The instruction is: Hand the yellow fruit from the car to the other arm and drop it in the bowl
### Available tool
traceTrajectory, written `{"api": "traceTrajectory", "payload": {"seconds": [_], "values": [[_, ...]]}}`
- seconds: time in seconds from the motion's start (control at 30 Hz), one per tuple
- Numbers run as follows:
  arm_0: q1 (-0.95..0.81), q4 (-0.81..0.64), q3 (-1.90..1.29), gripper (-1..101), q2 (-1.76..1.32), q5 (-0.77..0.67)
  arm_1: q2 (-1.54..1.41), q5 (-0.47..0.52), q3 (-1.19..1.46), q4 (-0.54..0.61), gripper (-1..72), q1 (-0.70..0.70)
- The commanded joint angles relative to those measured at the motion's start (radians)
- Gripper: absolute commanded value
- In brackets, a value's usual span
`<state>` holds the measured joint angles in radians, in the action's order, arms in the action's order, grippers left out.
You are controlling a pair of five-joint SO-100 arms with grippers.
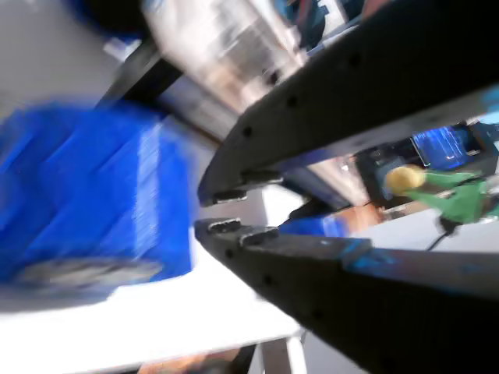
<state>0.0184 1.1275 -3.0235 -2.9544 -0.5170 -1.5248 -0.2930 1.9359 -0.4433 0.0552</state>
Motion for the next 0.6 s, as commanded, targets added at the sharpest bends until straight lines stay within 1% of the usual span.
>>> {"api": "traceTrajectory", "payload": {"seconds": [0.0,0.07,0.17,0.23,0.33,0.47,0.57], "values": [[-0.003,-0.055,-0.028,0,0.009,0.006,-0.003,0.005,-0.058,0.000,-0.1,-0.009],[-0.002,-0.058,-0.040,0,0.008,0.006,-0.002,0.018,-0.058,0.000,1.4,-0.009],[-0.006,-0.058,-0.043,0,0.006,0.006,-0.002,0.032,-0.060,-0.003,17.0,-0.009],[-0.009,-0.057,-0.043,0,0.006,0.006,-0.006,0.023,-0.060,-0.014,21.7,-0.009],[-0.009,-0.055,-0.043,0,0.006,0.006,-0.017,-0.029,-0.064,-0.057,27.2,-0.009],[-0.009,-0.055,-0.043,0,0.006,0.006,-0.021,-0.044,-0.066,-0.063,29.8,-0.009],[-0.009,-0.055,-0.043,0,0.006,0.006,-0.023,-0.040,-0.066,-0.063,29.2,-0.008]]}}
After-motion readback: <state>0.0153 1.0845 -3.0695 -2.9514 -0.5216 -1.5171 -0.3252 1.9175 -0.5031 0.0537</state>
